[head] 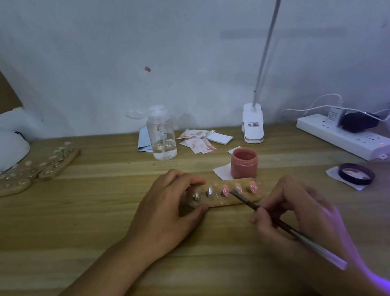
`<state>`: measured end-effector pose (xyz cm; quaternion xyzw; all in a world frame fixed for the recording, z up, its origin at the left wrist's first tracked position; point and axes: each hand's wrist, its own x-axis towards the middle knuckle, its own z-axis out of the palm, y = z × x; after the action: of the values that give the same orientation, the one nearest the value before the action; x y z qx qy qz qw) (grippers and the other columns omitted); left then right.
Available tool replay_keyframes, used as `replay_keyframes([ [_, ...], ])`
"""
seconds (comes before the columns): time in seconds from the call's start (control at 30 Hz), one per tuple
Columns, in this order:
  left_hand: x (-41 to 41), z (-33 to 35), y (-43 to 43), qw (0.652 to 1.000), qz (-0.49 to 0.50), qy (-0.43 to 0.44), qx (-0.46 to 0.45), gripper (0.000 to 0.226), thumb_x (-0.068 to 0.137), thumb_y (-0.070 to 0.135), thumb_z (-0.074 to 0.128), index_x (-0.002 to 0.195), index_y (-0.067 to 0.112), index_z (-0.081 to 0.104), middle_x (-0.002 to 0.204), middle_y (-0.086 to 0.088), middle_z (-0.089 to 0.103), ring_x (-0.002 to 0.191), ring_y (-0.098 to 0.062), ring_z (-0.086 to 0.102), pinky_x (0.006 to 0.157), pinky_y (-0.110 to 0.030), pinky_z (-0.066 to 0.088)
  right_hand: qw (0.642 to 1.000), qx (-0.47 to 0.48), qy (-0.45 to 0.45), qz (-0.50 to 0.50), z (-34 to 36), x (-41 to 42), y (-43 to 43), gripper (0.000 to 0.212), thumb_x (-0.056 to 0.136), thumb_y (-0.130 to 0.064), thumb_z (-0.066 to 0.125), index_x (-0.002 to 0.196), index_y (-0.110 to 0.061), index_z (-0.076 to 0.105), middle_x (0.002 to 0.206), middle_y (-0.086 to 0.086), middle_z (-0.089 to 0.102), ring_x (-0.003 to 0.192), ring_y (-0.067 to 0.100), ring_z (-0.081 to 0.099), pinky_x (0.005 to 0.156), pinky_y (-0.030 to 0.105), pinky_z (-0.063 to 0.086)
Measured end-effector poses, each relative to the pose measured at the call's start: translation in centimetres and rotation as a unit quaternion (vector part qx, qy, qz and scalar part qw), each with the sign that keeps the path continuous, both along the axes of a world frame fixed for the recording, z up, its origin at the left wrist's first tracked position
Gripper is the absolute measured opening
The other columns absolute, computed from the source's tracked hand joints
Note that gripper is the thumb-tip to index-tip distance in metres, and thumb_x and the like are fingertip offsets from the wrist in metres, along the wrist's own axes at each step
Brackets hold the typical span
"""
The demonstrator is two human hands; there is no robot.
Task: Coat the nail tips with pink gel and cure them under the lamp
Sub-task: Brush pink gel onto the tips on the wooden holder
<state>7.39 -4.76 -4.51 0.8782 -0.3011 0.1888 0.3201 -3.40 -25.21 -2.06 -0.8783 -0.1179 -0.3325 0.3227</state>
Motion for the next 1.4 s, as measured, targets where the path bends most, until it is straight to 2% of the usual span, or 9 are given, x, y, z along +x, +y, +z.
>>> replay_keyframes([
  [0.23,0.0,0.0,0.1,1.0,-0.001,-0.005,0.003,0.041,0.079,0.035,0.078,0.117,0.037,0.063,0.107,0.02,0.053,0.102,-0.002,0.053,0.088,-0.03,0.048,1.0,-0.019,-0.002,-0.002,0.2,0.0,0.1,0.011,0.072,-0.021,0.065,0.074,-0.019,0.054,0.061,-0.018,0.057,0.075,-0.004,0.059,0.081,0.048,0.053],
  [0.37,0.0,0.0,0.0,1.0,-0.001,-0.005,0.001,0.041,0.079,0.036,0.078,0.117,0.037,0.063,0.107,0.022,0.052,0.101,-0.001,0.053,0.087,-0.03,0.048,1.0,-0.013,-0.004,0.0,0.2,-0.1,0.1,0.012,0.075,-0.033,0.056,0.076,-0.021,0.054,0.065,-0.018,0.057,0.079,-0.004,0.058,0.081,0.049,0.053],
  [0.47,-0.1,0.0,0.0,1.0,0.001,-0.008,-0.002,0.042,0.078,0.034,0.079,0.116,0.036,0.064,0.107,0.02,0.053,0.101,-0.003,0.053,0.087,-0.031,0.049,1.0,-0.019,-0.007,-0.002,0.1,0.0,0.1,0.015,0.075,-0.034,0.054,0.075,-0.02,0.055,0.065,-0.018,0.057,0.081,-0.005,0.058,0.08,0.049,0.054],
  [0.57,-0.2,0.1,0.0,1.0,0.001,-0.013,0.0,0.042,0.077,0.033,0.079,0.116,0.035,0.064,0.108,0.018,0.054,0.102,-0.004,0.054,0.087,-0.032,0.049,1.0,-0.023,-0.002,-0.005,0.0,0.0,0.2,0.009,0.074,-0.025,0.062,0.076,-0.019,0.056,0.064,-0.017,0.057,0.081,-0.003,0.058,0.08,0.048,0.053],
  [0.7,-0.4,0.2,0.0,1.0,0.003,-0.019,0.004,0.042,0.077,0.033,0.079,0.116,0.036,0.063,0.108,0.019,0.053,0.102,-0.002,0.053,0.087,-0.029,0.048,1.0,-0.025,-0.006,-0.018,-0.1,0.1,0.2,0.014,0.074,-0.017,0.071,0.077,-0.018,0.058,0.067,-0.02,0.056,0.085,-0.003,0.058,0.078,0.05,0.054],
  [0.87,-0.6,0.3,0.0,0.999,0.0,-0.037,0.006,0.043,0.076,0.031,0.08,0.115,0.035,0.063,0.106,0.02,0.053,0.099,0.0,0.052,0.084,-0.025,0.047,0.998,-0.05,-0.038,-0.029,0.1,0.2,0.4,0.035,0.059,0.001,0.086,0.074,-0.014,0.058,0.071,-0.027,0.053,0.085,-0.003,0.057,0.071,0.053,0.056],
  [1.03,-0.8,0.5,0.0,0.999,0.0,-0.054,0.007,0.043,0.075,0.034,0.078,0.116,0.034,0.064,0.107,0.021,0.052,0.101,0.0,0.052,0.085,-0.021,0.046,0.997,-0.044,-0.049,-0.036,-0.2,0.3,0.1,0.022,0.069,-0.003,0.078,0.073,-0.013,0.058,0.064,-0.016,0.058,0.077,0.001,0.057,0.074,0.051,0.055],
  [1.17,-1.0,0.7,0.0,0.998,0.0,-0.06,0.011,0.045,0.075,0.036,0.078,0.118,0.033,0.065,0.107,0.023,0.051,0.102,0.001,0.051,0.086,-0.02,0.045,0.995,-0.067,-0.059,-0.033,-0.1,0.2,0.3,0.012,0.067,-0.012,0.069,0.071,-0.014,0.058,0.059,-0.014,0.058,0.074,0.0,0.054,0.073,0.05,0.055],
  [1.4,-1.1,0.7,0.0,0.997,0.002,-0.07,0.016,0.045,0.076,0.039,0.075,0.119,0.034,0.064,0.107,0.024,0.05,0.102,0.001,0.051,0.085,-0.019,0.045,0.996,-0.065,-0.051,-0.038,0.0,0.2,0.2,0.018,0.065,-0.007,0.073,0.071,-0.014,0.057,0.058,-0.013,0.056,0.072,0.001,0.054,0.074,0.049,0.055],
])
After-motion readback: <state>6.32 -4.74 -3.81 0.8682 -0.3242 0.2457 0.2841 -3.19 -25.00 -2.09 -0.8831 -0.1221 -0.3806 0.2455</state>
